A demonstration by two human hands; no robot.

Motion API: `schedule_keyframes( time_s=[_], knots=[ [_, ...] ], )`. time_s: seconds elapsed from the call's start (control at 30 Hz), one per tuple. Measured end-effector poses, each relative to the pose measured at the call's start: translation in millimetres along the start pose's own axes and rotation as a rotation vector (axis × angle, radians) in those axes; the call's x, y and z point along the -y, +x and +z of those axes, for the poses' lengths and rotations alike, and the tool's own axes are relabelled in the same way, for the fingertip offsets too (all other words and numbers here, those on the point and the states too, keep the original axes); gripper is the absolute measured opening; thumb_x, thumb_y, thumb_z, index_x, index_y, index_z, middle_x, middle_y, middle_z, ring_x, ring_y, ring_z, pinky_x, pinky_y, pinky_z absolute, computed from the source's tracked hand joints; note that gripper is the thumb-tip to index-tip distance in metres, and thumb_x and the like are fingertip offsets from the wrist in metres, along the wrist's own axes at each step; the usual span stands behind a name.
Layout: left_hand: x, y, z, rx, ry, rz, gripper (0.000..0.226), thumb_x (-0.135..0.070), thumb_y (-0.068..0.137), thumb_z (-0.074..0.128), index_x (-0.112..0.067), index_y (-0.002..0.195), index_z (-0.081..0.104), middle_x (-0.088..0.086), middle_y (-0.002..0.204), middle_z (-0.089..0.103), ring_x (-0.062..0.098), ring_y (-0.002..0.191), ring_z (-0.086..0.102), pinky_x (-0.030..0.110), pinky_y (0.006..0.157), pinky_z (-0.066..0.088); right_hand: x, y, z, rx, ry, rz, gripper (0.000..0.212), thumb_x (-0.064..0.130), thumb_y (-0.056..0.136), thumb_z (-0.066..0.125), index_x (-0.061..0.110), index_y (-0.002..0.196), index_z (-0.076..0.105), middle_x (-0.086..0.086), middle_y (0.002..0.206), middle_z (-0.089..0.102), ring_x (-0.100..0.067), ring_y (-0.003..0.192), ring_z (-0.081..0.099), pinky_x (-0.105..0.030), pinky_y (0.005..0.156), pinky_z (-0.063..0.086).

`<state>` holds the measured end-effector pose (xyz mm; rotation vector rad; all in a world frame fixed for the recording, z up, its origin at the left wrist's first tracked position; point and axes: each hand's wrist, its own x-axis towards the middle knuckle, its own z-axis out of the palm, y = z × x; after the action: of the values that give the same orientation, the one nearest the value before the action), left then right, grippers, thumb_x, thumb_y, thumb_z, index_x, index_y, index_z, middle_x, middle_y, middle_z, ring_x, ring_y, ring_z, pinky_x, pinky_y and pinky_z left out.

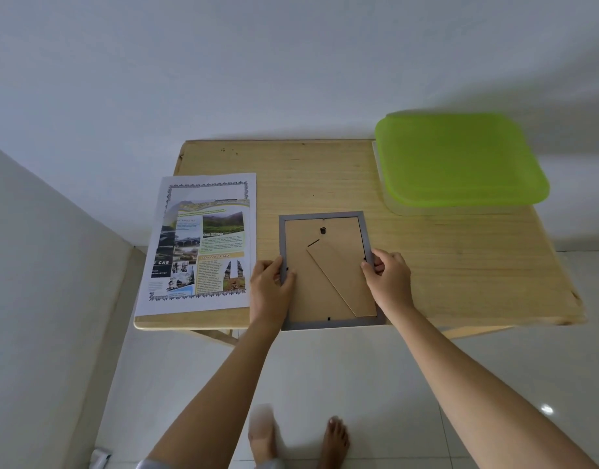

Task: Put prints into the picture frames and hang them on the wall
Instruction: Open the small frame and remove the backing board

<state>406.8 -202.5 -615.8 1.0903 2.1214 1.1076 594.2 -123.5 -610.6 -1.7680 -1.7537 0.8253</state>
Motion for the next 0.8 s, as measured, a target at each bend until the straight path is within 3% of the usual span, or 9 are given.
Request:
schedule_keyframes(
  time_s=[0.17,0.43,0.6,0.8],
  knots=[
    [5,0,-1,-0.064,0.008,0.063,0.037,-0.018,0.083,0.068,-0.002,0.117,0.062,0.006,0.1,0.06,0.014,0.084,0.058,0.02,0.079,0.049,1,2,6,-0.115,0.023,0.005,0.029,0.019,0.082,0.068,0.002,0.106,0.065,-0.013,0.09,0.06,-0.016,0.078,0.051,-0.02,0.069,0.037],
    [12,3,5,-0.071,0.139,0.156,0.026,-0.016,0.088,0.061,-0.001,0.109,0.065,0.011,0.096,0.061,0.026,0.084,0.06,0.044,0.073,0.054,-1,4,13,-0.185,0.052,-0.036,0.014,0.01,0.085,0.063,-0.002,0.09,0.067,-0.014,0.083,0.06,-0.018,0.07,0.052,-0.023,0.064,0.04],
    [7,4,6,-0.068,0.224,0.219,0.017,-0.01,0.089,0.057,0.002,0.099,0.065,0.013,0.093,0.06,0.028,0.084,0.056,0.039,0.071,0.049,-2,5,14,-0.197,0.074,-0.052,0.016,0.007,0.086,0.061,-0.004,0.095,0.067,-0.014,0.084,0.059,-0.018,0.07,0.052,-0.023,0.065,0.04],
    [7,8,11,-0.094,0.14,0.149,0.017,-0.005,0.087,0.057,0.003,0.098,0.066,0.014,0.093,0.06,0.029,0.082,0.057,0.046,0.074,0.051,-4,9,14,-0.205,0.119,-0.058,0.014,0.003,0.085,0.061,-0.005,0.094,0.068,-0.015,0.083,0.06,-0.018,0.069,0.055,-0.004,0.059,0.038]
  ],
)
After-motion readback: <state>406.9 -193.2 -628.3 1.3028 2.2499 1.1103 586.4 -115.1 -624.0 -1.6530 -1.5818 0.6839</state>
